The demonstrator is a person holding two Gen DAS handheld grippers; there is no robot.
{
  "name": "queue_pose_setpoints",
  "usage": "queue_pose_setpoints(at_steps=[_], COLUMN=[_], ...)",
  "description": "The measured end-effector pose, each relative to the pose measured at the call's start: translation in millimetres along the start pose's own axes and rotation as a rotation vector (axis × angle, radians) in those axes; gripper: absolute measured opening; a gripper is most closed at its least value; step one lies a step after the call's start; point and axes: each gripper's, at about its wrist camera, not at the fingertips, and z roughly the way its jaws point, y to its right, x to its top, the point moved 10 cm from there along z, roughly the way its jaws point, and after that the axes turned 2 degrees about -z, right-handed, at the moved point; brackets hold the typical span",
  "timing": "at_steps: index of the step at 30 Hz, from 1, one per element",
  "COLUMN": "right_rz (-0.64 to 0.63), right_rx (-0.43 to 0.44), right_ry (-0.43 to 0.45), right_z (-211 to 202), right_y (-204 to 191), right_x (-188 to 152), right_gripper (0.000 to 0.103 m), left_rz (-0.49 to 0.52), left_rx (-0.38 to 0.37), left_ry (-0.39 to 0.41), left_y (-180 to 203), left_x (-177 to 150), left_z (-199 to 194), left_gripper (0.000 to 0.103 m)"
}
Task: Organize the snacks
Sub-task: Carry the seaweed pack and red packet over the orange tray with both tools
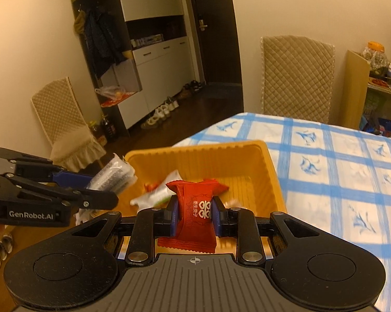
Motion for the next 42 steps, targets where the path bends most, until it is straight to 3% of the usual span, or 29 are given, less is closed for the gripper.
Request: queue_pose_setpoints(at_steps=[14,42], right_rz=[0.079,0.161], right_rx=[-0.051,-0.109], right_ry=[-0.039,-0.102], right_z=[49,75], right_y=[16,43], right_x=[17,4], right_gripper=[0.026,0.026], left_rz=[-0.006,0.002], left_rx=[-0.012,-0.046], left_ry=[-0.054,-0.187], left_y=[-17,-20], left_x=[21,1], left_z=[48,109], left_gripper=[0.035,0.036])
